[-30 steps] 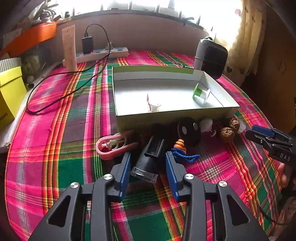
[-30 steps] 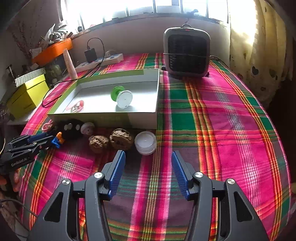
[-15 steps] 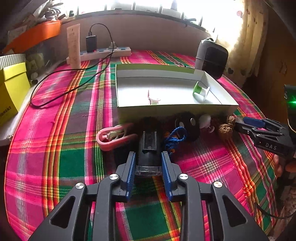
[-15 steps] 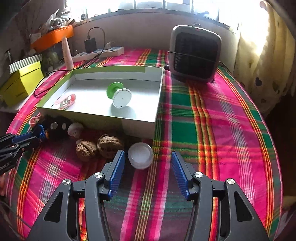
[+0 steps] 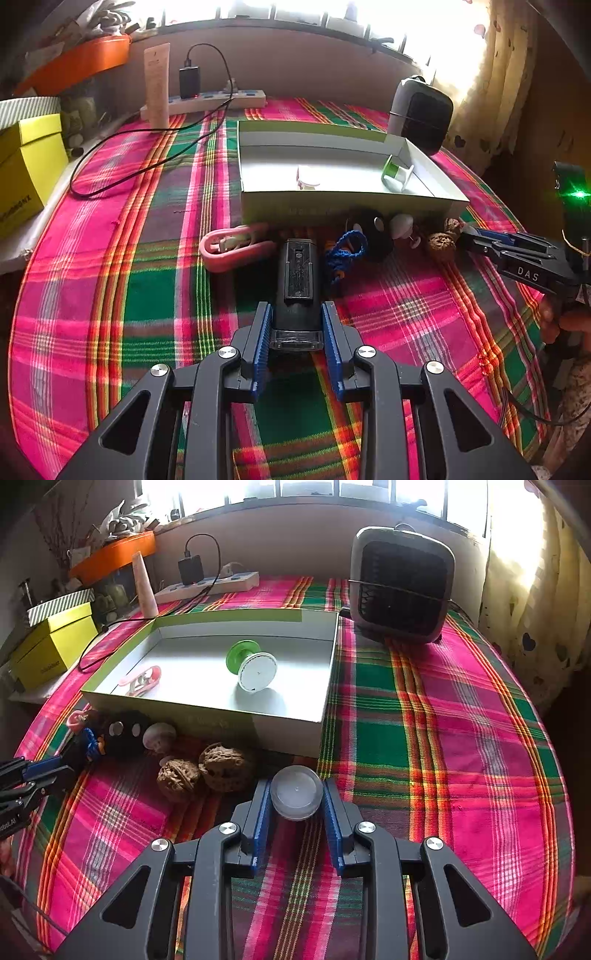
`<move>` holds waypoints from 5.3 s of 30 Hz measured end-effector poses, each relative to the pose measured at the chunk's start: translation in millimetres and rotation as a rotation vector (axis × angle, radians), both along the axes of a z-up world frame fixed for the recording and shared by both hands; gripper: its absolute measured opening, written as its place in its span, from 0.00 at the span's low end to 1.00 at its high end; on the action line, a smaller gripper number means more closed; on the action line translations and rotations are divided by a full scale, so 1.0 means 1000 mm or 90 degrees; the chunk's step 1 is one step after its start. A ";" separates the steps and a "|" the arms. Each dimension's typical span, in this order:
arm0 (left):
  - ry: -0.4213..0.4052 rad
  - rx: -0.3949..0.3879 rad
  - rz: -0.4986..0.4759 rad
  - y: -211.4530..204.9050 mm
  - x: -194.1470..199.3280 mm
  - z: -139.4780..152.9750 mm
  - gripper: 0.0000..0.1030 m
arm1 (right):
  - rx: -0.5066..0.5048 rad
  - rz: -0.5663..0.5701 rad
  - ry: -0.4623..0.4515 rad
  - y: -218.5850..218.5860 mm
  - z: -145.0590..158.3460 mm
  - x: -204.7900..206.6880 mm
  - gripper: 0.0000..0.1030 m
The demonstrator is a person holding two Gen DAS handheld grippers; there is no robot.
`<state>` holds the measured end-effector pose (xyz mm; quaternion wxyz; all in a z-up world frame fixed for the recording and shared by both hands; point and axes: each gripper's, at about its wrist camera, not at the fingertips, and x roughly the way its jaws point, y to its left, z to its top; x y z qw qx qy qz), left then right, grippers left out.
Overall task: Organize objects
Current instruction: 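Close left gripper on black flashlight while right gripper closes on white jar, then lift flashlight with left gripper and jar with right gripper toward white tray, then lower flashlight into tray and open left gripper while right gripper releases jar there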
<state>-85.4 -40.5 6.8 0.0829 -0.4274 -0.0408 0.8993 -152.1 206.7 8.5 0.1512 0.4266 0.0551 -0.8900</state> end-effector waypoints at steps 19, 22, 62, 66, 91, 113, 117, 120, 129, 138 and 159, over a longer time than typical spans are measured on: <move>-0.009 -0.003 0.011 0.006 0.007 0.000 0.32 | -0.027 0.057 -0.009 -0.029 0.002 0.045 0.27; -0.008 -0.021 0.006 0.010 0.002 0.000 0.35 | -0.026 0.060 -0.013 -0.035 -0.001 0.046 0.27; 0.018 -0.086 0.057 0.026 0.005 0.011 0.25 | -0.031 0.097 -0.001 -0.065 0.004 0.052 0.27; 0.028 -0.086 0.057 0.026 0.006 0.017 0.25 | -0.034 0.101 0.004 -0.067 0.008 0.053 0.27; 0.062 -0.067 0.044 0.022 -0.030 0.044 0.25 | -0.048 0.096 0.047 -0.072 0.038 0.020 0.27; 0.062 -0.041 0.055 0.013 -0.095 0.049 0.25 | -0.060 0.096 0.050 -0.083 0.045 -0.045 0.27; 0.065 -0.044 0.049 0.013 -0.107 0.048 0.25 | -0.062 0.090 0.035 -0.085 0.039 -0.060 0.27; 0.058 -0.046 0.049 0.012 -0.117 0.045 0.25 | -0.062 0.089 0.028 -0.087 0.036 -0.068 0.27; 0.028 -0.046 0.039 0.009 -0.148 0.034 0.25 | -0.047 0.092 0.004 -0.097 0.026 -0.094 0.27; -0.010 -0.058 0.027 0.011 -0.167 0.016 0.25 | -0.033 0.095 -0.025 -0.105 0.011 -0.114 0.27; -0.013 -0.103 0.013 0.025 -0.175 0.008 0.25 | 0.006 0.090 -0.004 -0.111 0.009 -0.120 0.27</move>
